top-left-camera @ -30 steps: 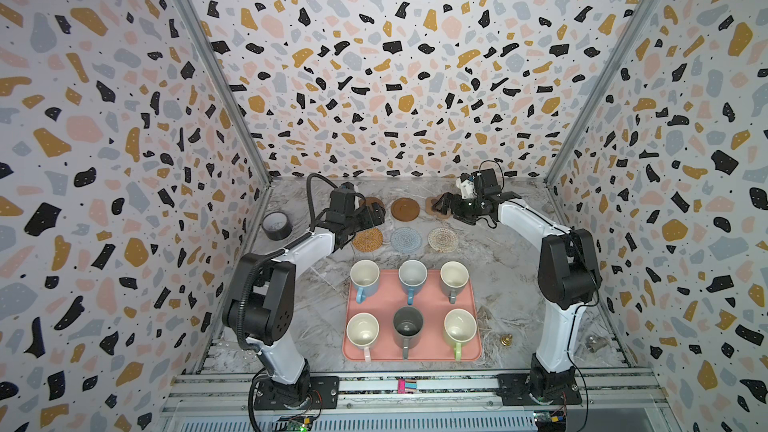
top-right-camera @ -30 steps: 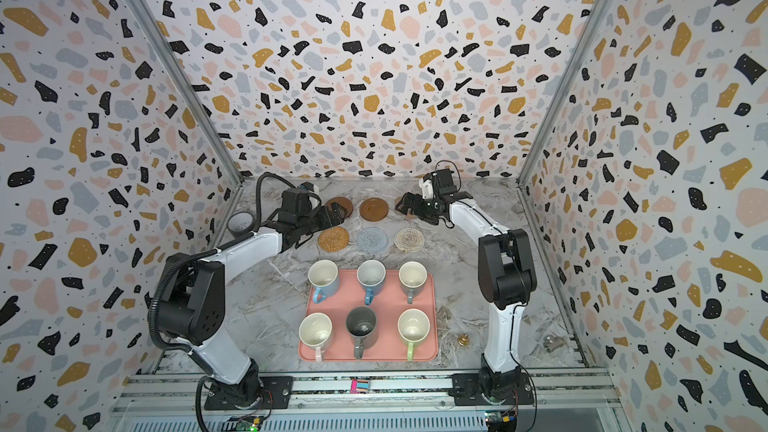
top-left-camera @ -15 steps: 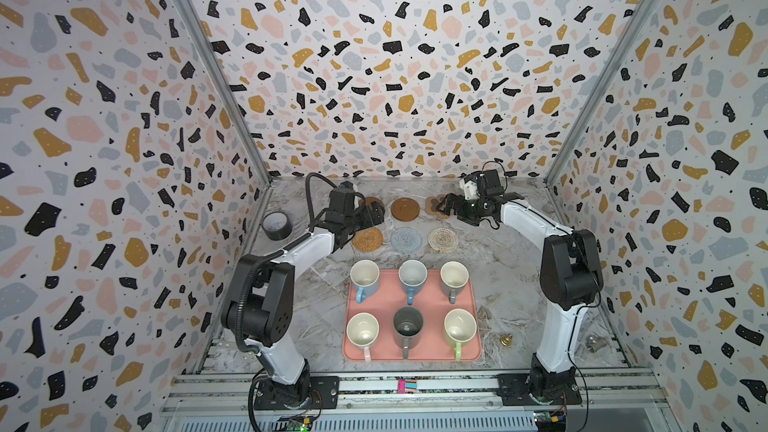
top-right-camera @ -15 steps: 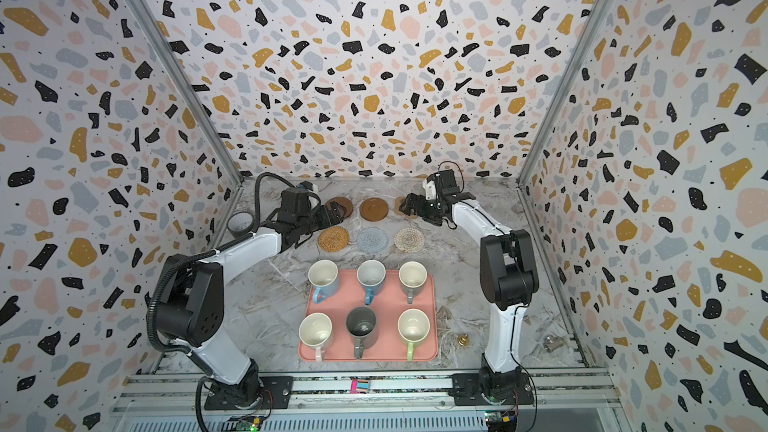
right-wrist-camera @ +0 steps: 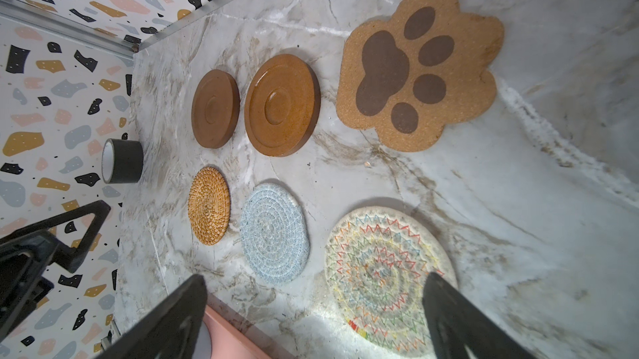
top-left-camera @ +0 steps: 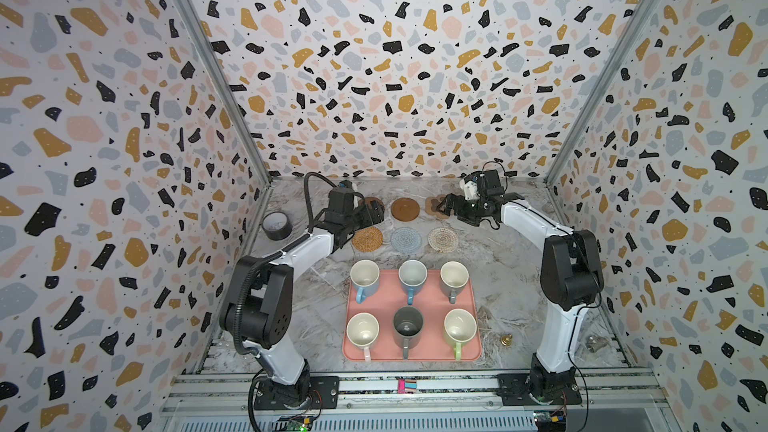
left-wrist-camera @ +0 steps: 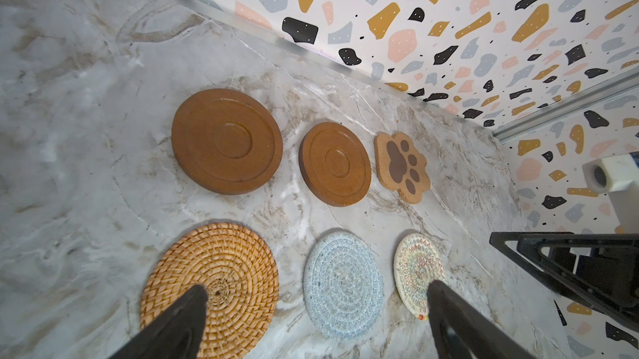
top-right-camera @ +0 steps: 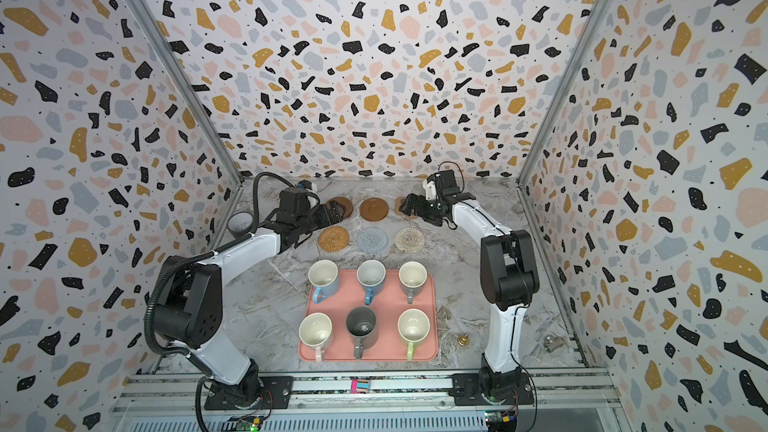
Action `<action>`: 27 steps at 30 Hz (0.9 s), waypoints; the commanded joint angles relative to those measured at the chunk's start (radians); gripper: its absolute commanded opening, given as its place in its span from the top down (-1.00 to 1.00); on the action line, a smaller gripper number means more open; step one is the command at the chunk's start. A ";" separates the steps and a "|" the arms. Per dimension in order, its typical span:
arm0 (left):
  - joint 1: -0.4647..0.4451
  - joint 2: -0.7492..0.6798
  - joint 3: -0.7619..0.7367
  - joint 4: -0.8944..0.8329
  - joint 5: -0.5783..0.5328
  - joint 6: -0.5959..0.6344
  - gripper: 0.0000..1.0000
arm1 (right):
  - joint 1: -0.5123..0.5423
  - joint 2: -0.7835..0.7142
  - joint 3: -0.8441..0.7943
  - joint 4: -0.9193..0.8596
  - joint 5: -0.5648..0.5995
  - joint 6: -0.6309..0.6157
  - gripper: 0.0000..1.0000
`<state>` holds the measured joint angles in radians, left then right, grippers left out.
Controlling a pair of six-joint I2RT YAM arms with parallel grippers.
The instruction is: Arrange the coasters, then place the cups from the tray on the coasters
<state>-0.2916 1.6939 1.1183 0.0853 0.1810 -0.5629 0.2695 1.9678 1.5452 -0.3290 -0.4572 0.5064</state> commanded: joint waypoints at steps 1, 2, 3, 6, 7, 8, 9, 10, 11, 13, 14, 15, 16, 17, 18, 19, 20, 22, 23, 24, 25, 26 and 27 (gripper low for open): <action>0.005 -0.053 -0.026 0.084 -0.002 0.000 -0.99 | -0.007 -0.066 -0.006 -0.006 0.014 -0.015 -0.97; 0.004 -0.061 -0.033 0.103 -0.004 -0.001 -0.99 | -0.009 -0.067 -0.007 -0.005 0.014 -0.015 -0.98; 0.004 -0.065 -0.039 0.116 -0.005 -0.001 -0.99 | -0.011 -0.071 -0.007 -0.004 0.015 -0.014 -0.98; 0.004 -0.091 -0.060 0.159 -0.014 -0.003 -0.99 | -0.017 -0.080 -0.009 0.000 0.025 -0.017 -0.98; 0.006 -0.099 -0.068 0.159 -0.018 -0.002 -0.99 | -0.020 -0.085 -0.010 0.000 0.030 -0.018 -0.97; 0.006 -0.109 -0.075 0.193 -0.025 0.000 -0.99 | -0.022 -0.091 -0.013 0.003 0.036 -0.019 -0.97; 0.005 -0.116 -0.080 0.202 -0.030 0.002 -0.99 | -0.025 -0.095 -0.017 0.006 0.042 -0.020 -0.98; 0.007 -0.127 -0.084 0.212 -0.034 0.005 -0.99 | -0.029 -0.103 -0.023 0.008 0.049 -0.019 -0.98; 0.006 -0.135 -0.090 0.219 -0.040 0.008 -0.99 | -0.034 -0.111 -0.030 0.013 0.056 -0.020 -0.98; 0.009 -0.152 -0.100 0.229 -0.052 0.017 -0.99 | -0.043 -0.133 -0.049 0.027 0.080 -0.017 -0.98; 0.011 -0.163 -0.106 0.235 -0.060 0.021 -0.99 | -0.049 -0.147 -0.063 0.037 0.094 -0.013 -0.98; 0.013 -0.172 -0.112 0.239 -0.068 0.023 -0.99 | -0.054 -0.160 -0.077 0.049 0.104 -0.009 -0.98; 0.017 -0.183 -0.120 0.247 -0.076 0.024 -0.99 | -0.063 -0.178 -0.098 0.064 0.114 -0.004 -0.98; 0.021 -0.195 -0.130 0.257 -0.082 0.024 -0.99 | -0.071 -0.196 -0.116 0.080 0.122 0.001 -0.97; 0.025 -0.207 -0.137 0.264 -0.089 0.024 -0.99 | -0.079 -0.209 -0.133 0.095 0.129 0.006 -0.98; 0.031 -0.220 -0.147 0.273 -0.097 0.023 -0.99 | -0.088 -0.229 -0.154 0.109 0.138 0.011 -0.98; 0.037 -0.230 -0.156 0.281 -0.106 0.023 -0.99 | -0.098 -0.248 -0.172 0.121 0.146 0.012 -0.97; 0.050 -0.256 -0.173 0.294 -0.121 0.024 -0.99 | -0.116 -0.279 -0.204 0.139 0.166 0.014 -0.97; 0.059 -0.268 -0.181 0.299 -0.130 0.027 -0.99 | -0.124 -0.296 -0.220 0.147 0.178 0.012 -0.98; 0.067 -0.276 -0.190 0.303 -0.138 0.030 -0.99 | -0.131 -0.310 -0.235 0.155 0.190 0.012 -0.97; 0.074 -0.289 -0.199 0.307 -0.147 0.033 -0.99 | -0.141 -0.327 -0.250 0.163 0.202 0.009 -0.98; 0.082 -0.302 -0.210 0.310 -0.155 0.040 -0.99 | -0.148 -0.343 -0.268 0.173 0.213 0.007 -0.97; 0.091 -0.312 -0.217 0.313 -0.162 0.044 -0.99 | -0.158 -0.355 -0.285 0.181 0.225 0.004 -0.98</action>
<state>-0.2214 1.4197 0.9237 0.3298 0.0624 -0.5507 0.1299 1.6733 1.2869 -0.1879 -0.2890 0.5148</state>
